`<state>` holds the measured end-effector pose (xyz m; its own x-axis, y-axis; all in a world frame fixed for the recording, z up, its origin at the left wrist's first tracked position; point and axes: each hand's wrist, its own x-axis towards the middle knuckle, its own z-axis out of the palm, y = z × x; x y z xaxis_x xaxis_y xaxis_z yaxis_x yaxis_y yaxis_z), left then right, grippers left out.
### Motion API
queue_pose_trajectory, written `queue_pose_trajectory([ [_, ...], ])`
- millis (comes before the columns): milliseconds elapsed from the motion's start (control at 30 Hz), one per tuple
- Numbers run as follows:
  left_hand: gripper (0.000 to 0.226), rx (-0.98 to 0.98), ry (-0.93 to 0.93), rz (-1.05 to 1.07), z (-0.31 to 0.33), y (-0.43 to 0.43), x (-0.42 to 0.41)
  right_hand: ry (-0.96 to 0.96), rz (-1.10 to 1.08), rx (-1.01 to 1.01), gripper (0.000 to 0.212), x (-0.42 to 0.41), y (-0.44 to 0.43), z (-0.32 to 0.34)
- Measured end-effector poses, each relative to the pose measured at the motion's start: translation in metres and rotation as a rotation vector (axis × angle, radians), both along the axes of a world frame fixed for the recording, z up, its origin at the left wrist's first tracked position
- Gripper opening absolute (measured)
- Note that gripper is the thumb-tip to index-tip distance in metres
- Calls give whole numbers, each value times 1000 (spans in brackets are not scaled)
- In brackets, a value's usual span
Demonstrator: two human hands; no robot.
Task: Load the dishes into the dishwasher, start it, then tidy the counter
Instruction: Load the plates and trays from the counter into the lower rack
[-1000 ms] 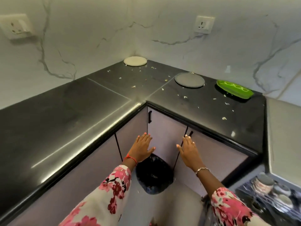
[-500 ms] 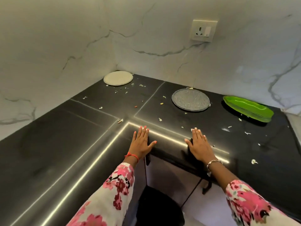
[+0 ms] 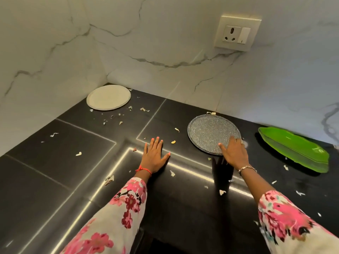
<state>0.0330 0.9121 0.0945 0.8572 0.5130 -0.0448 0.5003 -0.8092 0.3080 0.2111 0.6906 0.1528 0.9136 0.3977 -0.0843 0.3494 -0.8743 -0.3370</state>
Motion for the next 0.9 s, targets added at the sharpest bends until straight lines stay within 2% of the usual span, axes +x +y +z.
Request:
queue_pose_trajectory([
  [100, 89, 53, -102, 84, -10, -3, 7, 43, -94, 10, 66, 33, 7, 1],
  [333, 84, 69, -143, 105, -15, 0, 10, 197, -347, 77, 75, 75, 17, -7],
  [500, 83, 47, -159, 116, -14, 0, 10, 251, -502, 226, 50, 88, 23, -11],
  [567, 84, 47, -147, 116, -14, -1, 9, 281, -580, 386, 38, 94, 21, -12],
  [700, 86, 41, -141, 113, -14, -1, 9, 469, -702, 740, 4, 94, 16, -3],
  [800, 87, 47, -141, 111, -12, -1, 9, 592, -709, 910, 12, 90, 15, 0],
  [900, 87, 51, -142, 107, -11, -1, 9, 767, -686, 981, 50, 81, 12, -6],
])
